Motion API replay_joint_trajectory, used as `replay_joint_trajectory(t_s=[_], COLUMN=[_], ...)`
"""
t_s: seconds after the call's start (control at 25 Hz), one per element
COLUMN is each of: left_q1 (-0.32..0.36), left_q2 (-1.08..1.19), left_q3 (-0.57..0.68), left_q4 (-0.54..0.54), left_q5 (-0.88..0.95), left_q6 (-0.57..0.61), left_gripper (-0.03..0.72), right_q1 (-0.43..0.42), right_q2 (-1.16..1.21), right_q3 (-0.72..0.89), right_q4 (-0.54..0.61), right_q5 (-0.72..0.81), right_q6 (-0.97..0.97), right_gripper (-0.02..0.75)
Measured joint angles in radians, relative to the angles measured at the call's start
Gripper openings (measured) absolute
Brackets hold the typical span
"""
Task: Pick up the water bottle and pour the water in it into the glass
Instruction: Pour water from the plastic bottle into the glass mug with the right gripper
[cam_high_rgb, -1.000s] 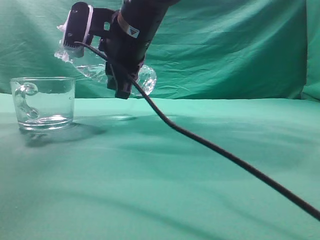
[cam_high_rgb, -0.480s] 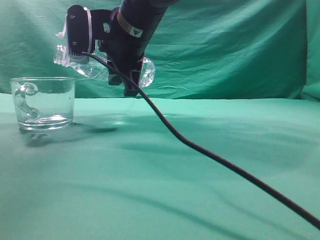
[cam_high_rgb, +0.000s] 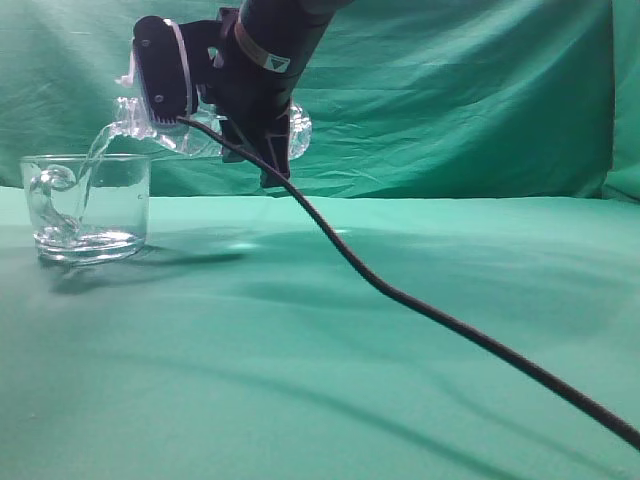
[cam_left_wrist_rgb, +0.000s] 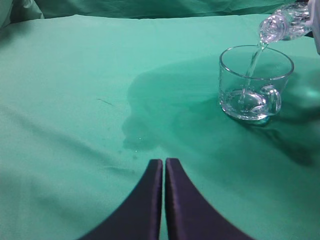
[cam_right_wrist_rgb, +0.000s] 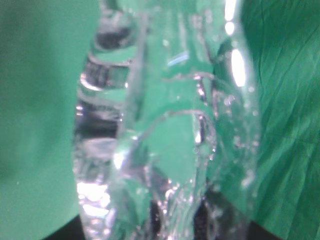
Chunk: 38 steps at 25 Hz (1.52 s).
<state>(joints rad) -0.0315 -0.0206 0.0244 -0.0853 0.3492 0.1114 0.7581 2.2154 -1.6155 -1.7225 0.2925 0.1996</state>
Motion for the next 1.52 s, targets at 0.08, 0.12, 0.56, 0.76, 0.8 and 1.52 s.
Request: replay_joint_trajectory(t_s=[0.08,0.12,0.56,0.76,0.8,1.52], left_q1=[0.0,0.0,0.0,0.0,0.0,0.0], left_q2=[0.0,0.0,0.0,0.0,0.0,0.0], left_q3=[0.0,0.0,0.0,0.0,0.0,0.0], left_q4=[0.0,0.0,0.0,0.0,0.0,0.0], left_q5=[0.0,0.0,0.0,0.0,0.0,0.0], left_q6=[0.0,0.0,0.0,0.0,0.0,0.0], left_gripper=[0.0,0.0,0.0,0.0,0.0,0.0], right_q1=[0.002,0.002,0.002,0.002,0.004,0.006], right_q2=[0.0,0.0,0.0,0.0,0.0,0.0], right_q3=[0.0,0.0,0.0,0.0,0.0,0.0], right_q4=[0.0,-0.001,-0.002,-0.002,-0.002,-0.002], right_q5=[0.001,0.004,0.018,0.027,0.033,0.072], right_q6=[0.0,0.0,-0.02,-0.021,-0.022,-0.047], right_gripper=[0.267,0.267,0.267,0.267,0.267,0.267])
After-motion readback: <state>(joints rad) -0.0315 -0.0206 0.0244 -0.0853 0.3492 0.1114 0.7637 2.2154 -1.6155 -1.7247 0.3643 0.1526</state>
